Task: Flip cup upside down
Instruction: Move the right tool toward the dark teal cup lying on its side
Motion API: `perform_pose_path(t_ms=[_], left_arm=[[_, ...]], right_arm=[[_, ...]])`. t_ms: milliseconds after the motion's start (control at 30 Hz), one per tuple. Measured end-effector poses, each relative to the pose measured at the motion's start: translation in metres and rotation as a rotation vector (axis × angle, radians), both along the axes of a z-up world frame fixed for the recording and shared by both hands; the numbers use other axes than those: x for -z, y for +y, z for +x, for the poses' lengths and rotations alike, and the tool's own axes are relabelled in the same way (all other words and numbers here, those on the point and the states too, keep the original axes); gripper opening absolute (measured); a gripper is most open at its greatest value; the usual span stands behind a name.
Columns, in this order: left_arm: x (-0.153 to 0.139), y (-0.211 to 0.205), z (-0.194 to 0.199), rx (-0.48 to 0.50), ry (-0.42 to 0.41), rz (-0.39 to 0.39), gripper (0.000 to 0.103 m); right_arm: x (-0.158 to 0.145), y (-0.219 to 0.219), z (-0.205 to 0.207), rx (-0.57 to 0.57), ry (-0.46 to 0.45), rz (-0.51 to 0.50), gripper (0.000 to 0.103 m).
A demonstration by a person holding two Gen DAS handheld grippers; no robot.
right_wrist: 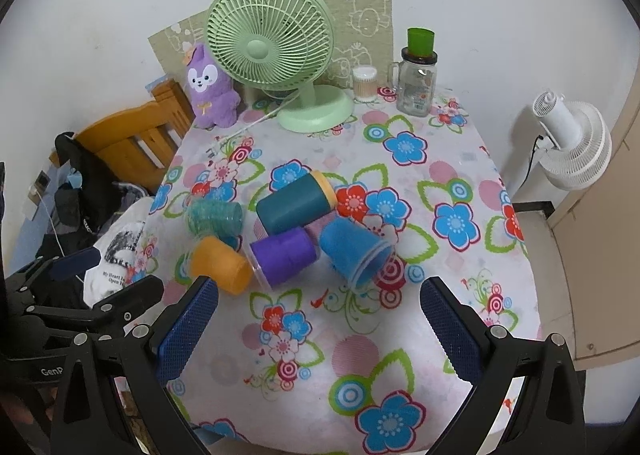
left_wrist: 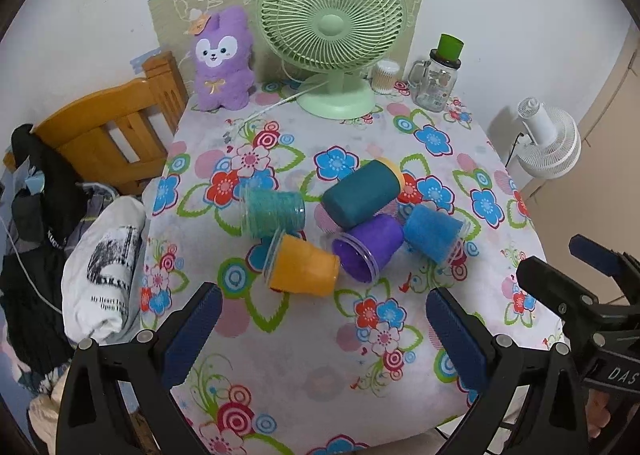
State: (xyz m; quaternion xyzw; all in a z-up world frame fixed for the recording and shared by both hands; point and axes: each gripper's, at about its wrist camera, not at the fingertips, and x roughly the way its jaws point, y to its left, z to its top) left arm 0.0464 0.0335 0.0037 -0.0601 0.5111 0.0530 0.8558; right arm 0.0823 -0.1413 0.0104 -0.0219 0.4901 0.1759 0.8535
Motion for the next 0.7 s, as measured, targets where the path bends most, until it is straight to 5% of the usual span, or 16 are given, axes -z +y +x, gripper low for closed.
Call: perform_pose_path(t_ms=[700], left_arm=[[0.049,0.004,0.110,0.060,0.091,0.030,0.103]], right_arm=[[0.044,0.008,0.111,-0.055,0.069,-0.012,0.102]])
